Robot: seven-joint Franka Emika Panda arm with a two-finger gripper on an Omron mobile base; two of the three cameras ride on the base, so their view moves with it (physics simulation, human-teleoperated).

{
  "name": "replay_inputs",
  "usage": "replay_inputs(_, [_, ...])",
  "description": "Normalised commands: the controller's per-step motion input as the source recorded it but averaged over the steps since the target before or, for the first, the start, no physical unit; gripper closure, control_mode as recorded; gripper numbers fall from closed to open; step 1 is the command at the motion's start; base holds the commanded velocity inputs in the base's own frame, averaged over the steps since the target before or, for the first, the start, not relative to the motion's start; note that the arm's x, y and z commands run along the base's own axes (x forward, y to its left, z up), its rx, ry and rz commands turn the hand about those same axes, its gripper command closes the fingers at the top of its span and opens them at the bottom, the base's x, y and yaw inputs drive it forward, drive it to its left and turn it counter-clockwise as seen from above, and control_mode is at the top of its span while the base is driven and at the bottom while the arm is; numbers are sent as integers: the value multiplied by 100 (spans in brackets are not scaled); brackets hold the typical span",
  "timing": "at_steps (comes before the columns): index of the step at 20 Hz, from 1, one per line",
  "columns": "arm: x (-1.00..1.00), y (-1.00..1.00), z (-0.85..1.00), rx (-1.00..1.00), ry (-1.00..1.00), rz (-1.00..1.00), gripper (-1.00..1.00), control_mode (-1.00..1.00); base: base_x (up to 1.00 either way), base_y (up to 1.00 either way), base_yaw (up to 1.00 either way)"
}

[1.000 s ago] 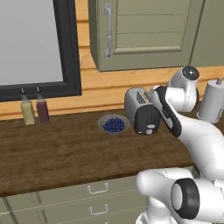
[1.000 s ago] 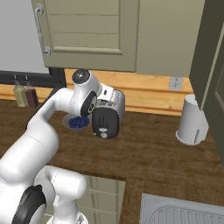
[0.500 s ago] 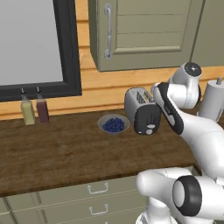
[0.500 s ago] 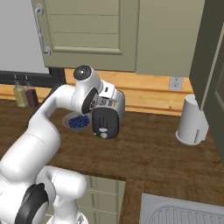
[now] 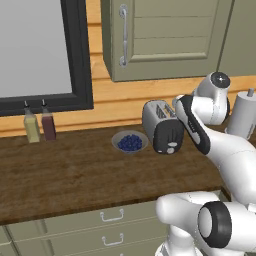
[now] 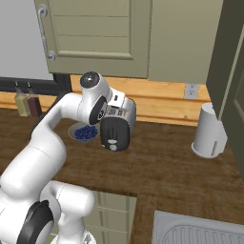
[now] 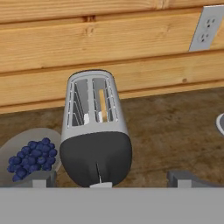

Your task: Start the toaster. Once the lever pops up, take the bread to the plate on the dining counter.

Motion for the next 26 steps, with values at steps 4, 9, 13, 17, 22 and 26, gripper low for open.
replay_inputs(4, [0, 0, 0, 0, 0, 0, -100, -100, 0, 0, 0])
replay_inputs(9, [0, 0, 0, 0, 0, 0, -100, -100, 0, 0, 0])
replay_inputs(13, [0, 0, 0, 0, 0, 0, -100, -100, 0, 0, 0])
replay_inputs(17, [0, 0, 0, 0, 0, 0, -100, -100, 0, 0, 0])
replay_inputs(22, [0, 0, 0, 0, 0, 0, -100, -100, 0, 0, 0])
replay_inputs(26, [0, 0, 0, 0, 0, 0, -100, -100, 0, 0, 0])
